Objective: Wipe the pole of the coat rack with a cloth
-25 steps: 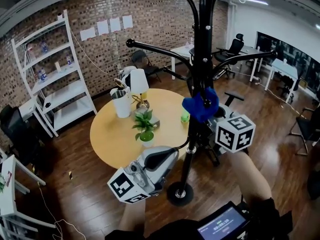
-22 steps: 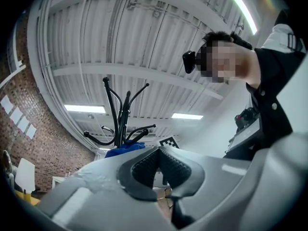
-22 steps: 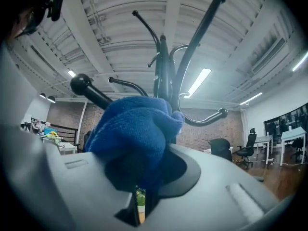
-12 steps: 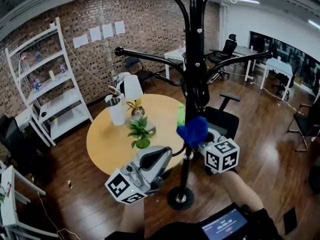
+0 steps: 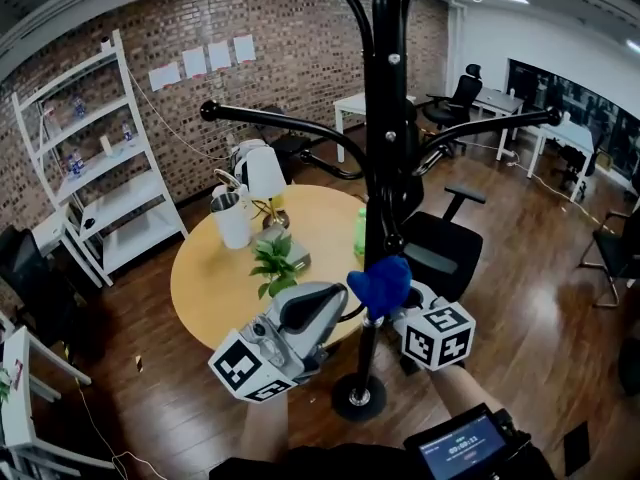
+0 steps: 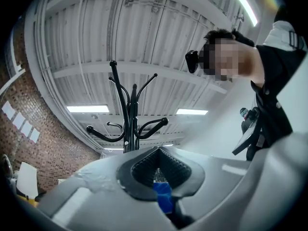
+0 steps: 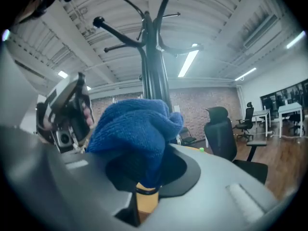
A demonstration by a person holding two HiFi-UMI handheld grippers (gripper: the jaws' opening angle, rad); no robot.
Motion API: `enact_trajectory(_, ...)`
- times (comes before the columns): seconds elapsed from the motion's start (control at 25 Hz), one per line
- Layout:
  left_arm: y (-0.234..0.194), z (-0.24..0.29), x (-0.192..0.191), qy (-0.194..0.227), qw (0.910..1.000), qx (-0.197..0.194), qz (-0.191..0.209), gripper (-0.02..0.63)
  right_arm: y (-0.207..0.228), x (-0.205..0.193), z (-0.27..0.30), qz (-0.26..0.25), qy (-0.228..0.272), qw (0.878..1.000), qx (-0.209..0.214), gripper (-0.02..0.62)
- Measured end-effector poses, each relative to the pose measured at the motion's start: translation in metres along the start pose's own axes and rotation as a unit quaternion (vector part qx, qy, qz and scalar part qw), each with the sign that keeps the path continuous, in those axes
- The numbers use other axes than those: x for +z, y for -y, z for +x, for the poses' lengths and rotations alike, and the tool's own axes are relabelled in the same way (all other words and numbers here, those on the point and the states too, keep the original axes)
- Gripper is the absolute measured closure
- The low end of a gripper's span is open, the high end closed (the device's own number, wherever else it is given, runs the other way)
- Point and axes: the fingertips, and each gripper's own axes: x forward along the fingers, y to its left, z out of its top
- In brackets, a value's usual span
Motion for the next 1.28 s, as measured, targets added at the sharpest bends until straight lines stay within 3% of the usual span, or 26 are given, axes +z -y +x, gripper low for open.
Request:
enact_trajectory(0.08,-0.006,0.004,0.002,0.009,0.9998,-0.016,-0.008,0.601,-0.007,0.030,0.000,0.018,0.037,0.999,0.004,0.541)
enact_trajectory(0.16,-0.011,0.008,0.006,0.024,0.9989,-0.039,-0.013,0.601,-0.013,0.060,-0.001,0.000,0.069,0.998,-0.011,0.541)
enact_trajectory(0.4,-0.036,-0.010,0.013,0.041,0.9900,-0.131,-0.034,0.601,-0.035,0.099,0.002,-0.087,0.140,0.978,-0.125,0.541)
enact_trajectory(0.64,-0.062,-0.045,0.023,0.056,0.9706,-0.221,-0.077,0.601,-0.070,0.110,0.007,-0.102,0.180,0.952,-0.225,0.541)
enact_trajectory(0.88,-0.079,-0.054,0.033,0.064,0.9563,-0.268,-0.098,0.601,-0.086,0.127,0.014,-0.116,0.175,0.936,-0.284,0.541)
enact_trajectory(1.08,-0.082,-0.043,0.023,0.047,0.9532,-0.284,-0.094,0.601,-0.084,0.130,0.012,-0.112,0.179,0.931,-0.297,0.541)
enact_trajectory(1.28,-0.076,-0.028,0.020,0.039,0.9446,-0.315,-0.084,0.601,-0.075,0.131,0.010,-0.106,0.176,0.926,-0.318,0.541)
